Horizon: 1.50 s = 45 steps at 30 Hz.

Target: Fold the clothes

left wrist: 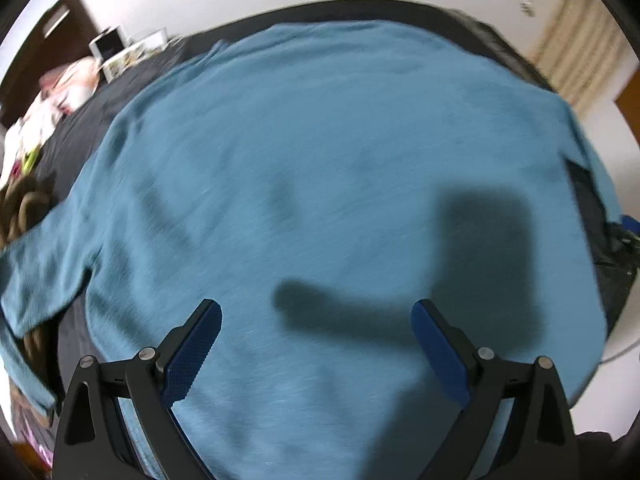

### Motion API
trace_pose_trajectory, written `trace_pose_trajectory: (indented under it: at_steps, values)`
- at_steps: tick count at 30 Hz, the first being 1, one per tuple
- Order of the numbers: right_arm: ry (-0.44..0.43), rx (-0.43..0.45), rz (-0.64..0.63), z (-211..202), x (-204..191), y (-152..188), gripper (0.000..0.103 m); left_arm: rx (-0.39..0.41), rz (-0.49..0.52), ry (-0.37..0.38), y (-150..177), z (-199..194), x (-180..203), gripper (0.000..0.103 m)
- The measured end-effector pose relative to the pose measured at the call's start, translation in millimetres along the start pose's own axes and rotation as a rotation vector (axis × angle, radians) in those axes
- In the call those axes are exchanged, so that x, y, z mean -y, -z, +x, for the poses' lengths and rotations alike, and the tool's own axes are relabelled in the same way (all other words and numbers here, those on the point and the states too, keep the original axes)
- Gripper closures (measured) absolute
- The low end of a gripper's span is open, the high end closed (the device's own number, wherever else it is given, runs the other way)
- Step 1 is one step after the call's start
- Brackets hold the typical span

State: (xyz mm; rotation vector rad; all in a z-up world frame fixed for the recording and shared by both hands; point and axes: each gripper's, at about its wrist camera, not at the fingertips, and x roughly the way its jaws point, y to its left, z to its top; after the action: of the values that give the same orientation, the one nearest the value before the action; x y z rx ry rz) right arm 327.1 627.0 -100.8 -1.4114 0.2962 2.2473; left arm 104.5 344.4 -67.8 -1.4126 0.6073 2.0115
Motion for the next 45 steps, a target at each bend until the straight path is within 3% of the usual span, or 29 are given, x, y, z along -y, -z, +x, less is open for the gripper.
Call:
trace_pose_trajectory:
  at_steps: [4,8,10,14,19,22,27,33,37,45]
  values:
    - [0.023,-0.014,-0.013,5.4,10.1,-1.3,0.040,0.032,0.032,0.055,-9.3,-10.0,32.4,0.006]
    - [0.042,0.000,0.002,3.8,20.0,-2.4,0.067,0.042,0.054,0.123,-17.0,-22.8,61.6,0.006]
    - [0.011,-0.001,0.037,1.3,29.2,-2.5,0.072,0.039,0.071,0.147,-20.2,-23.4,79.1,0.006]
    - [-0.085,-0.017,0.158,-4.5,49.5,-7.2,0.095,0.035,0.110,0.196,-26.3,-25.0,115.1,0.006]
    - [-0.327,0.023,0.339,-29.1,70.7,-21.0,0.095,0.065,0.172,0.247,-30.8,-34.1,146.0,0.006]
    - [-0.485,0.056,0.384,-46.6,73.8,-32.6,0.095,0.051,0.138,0.298,-36.3,-35.2,144.5,0.006]
    - [-0.719,0.059,0.353,-62.7,47.0,-43.6,0.095,0.070,0.043,0.380,-52.0,-40.9,123.9,0.006]
    - [-0.937,0.033,0.311,-68.3,-7.8,-66.9,0.095,0.129,-0.029,0.343,-56.9,-53.3,83.4,0.006]
    - [-1.002,0.023,0.240,-71.3,-47.8,-86.5,0.095,0.153,-0.090,0.352,-50.8,-54.0,48.4,0.006]
    - [-1.000,-0.142,0.123,-16.6,-135.1,-101.2,0.095,0.126,-0.148,0.348,-34.7,-32.4,3.7,0.006]
